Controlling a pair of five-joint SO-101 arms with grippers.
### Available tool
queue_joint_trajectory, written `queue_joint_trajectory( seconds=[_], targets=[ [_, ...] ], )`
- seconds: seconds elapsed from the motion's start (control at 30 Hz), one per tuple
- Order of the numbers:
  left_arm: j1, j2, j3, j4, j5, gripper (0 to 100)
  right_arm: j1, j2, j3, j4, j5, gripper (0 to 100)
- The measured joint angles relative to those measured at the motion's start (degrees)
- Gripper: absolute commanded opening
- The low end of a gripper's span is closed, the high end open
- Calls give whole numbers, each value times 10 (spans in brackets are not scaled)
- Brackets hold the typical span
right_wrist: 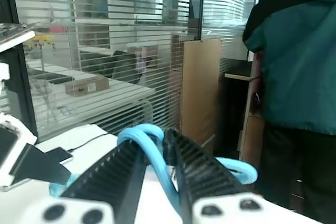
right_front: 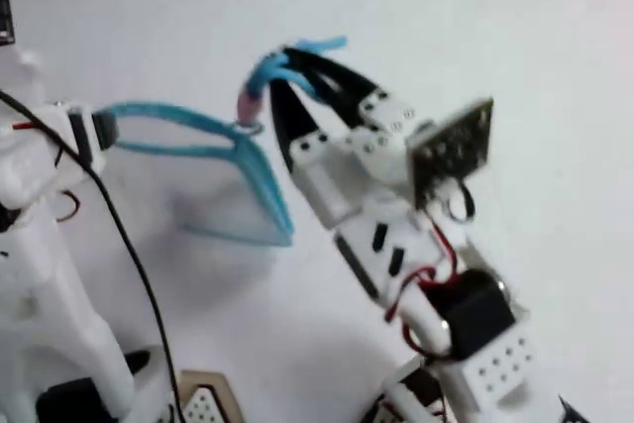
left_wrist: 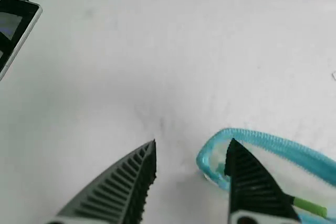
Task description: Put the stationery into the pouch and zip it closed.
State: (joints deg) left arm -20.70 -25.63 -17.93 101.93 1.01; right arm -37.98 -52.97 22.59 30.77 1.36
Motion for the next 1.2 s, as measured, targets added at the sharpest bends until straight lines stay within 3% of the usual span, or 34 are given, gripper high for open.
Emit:
queue_joint_trajectory(
  seconds=[0.3, 0.47, 0.63, 0.7, 0.83, 0.97, 1.07, 1.2],
  targets=[
    [-29, -11, -105, 3, 91, 229, -47, 207, -187, 0, 0, 17],
    [-120, -53, -120, 3, 114, 226, -46, 317, -295, 0, 0, 17],
    [-262, -121, -118, 3, 161, 226, -48, 418, -414, 2, 0, 17],
    [-277, -163, -105, 3, 156, 225, -54, 457, -462, 2, 0, 17],
    [-233, -252, -25, 3, 111, 227, -70, 525, -542, 11, 0, 17],
    [-118, -344, 98, -2, 76, 230, -74, 575, -597, 37, 0, 17],
    [-33, -360, 217, -40, 68, 229, -72, 593, -633, 40, 0, 17],
    [-7, -338, 387, -127, 66, 226, -76, 598, -672, 69, 0, 17]
  ],
)
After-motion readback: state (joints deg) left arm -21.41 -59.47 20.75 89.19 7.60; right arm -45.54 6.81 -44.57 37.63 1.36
